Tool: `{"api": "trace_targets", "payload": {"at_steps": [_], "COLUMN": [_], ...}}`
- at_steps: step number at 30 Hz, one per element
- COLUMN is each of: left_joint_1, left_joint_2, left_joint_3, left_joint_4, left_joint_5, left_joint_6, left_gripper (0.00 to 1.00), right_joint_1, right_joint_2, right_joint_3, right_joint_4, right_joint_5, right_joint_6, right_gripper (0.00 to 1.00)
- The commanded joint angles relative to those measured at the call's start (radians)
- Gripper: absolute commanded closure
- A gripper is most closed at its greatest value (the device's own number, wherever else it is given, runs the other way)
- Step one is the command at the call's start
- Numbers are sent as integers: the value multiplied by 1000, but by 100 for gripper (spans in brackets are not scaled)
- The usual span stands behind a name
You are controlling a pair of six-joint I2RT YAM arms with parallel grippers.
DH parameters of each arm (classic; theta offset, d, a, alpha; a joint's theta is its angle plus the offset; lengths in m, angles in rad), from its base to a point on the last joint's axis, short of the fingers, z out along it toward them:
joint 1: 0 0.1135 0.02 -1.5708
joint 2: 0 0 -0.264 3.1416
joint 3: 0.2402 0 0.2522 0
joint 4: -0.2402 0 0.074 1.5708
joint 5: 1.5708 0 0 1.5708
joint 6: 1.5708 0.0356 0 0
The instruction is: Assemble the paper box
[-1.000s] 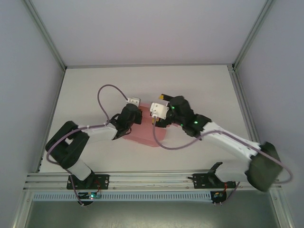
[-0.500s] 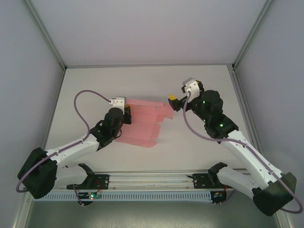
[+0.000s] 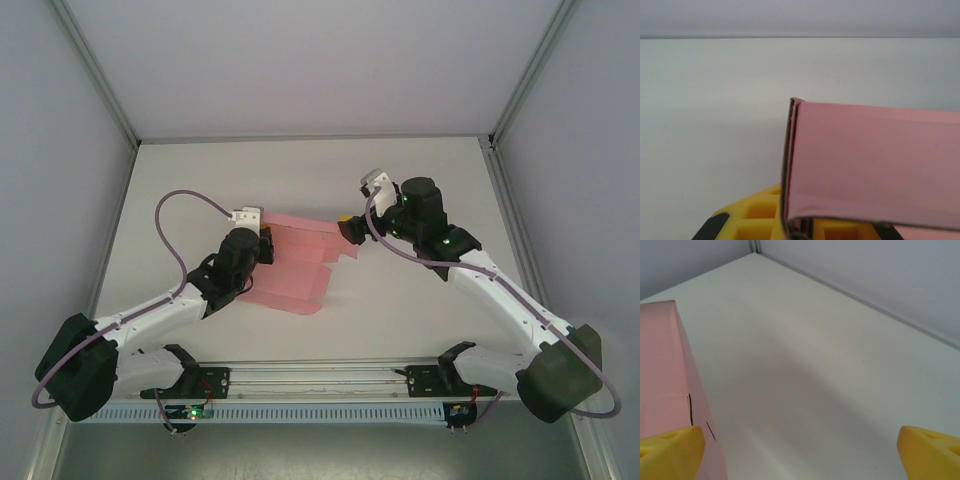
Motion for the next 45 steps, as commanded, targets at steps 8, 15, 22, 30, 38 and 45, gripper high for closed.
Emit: {"api": "trace_targets", "payload": {"at_steps": [8,15,22,30,38,45], "left_joint_1": [6,7,7,7,6,6], "left_joint_2": [62,54,34,75,52,71], "left_joint_3": [64,58,51,139,163,192], "left_joint_4": [-59,-37,-49,-229,-285,-326], "left_joint_5": [-14,25,27,-1,-19,-57], "left_joint_6": [-16,-16,9,-58,-61,-108], "left_gripper": [100,100,100,100,100,100], "right_joint_1": [128,162,158,252,279,311], "right_joint_2": [88,158,134,102,249,309], "right_joint_3": [99,124,152,159,262,308], "right_joint_4": [-146,-173,-147,-154,-236,-226], "right_joint_5": [-11,79,164,352,452,537], "right_joint_6": [-183,-193,-228,-397,-422,-376], "right_gripper": [2,2,2,18,60,99]}}
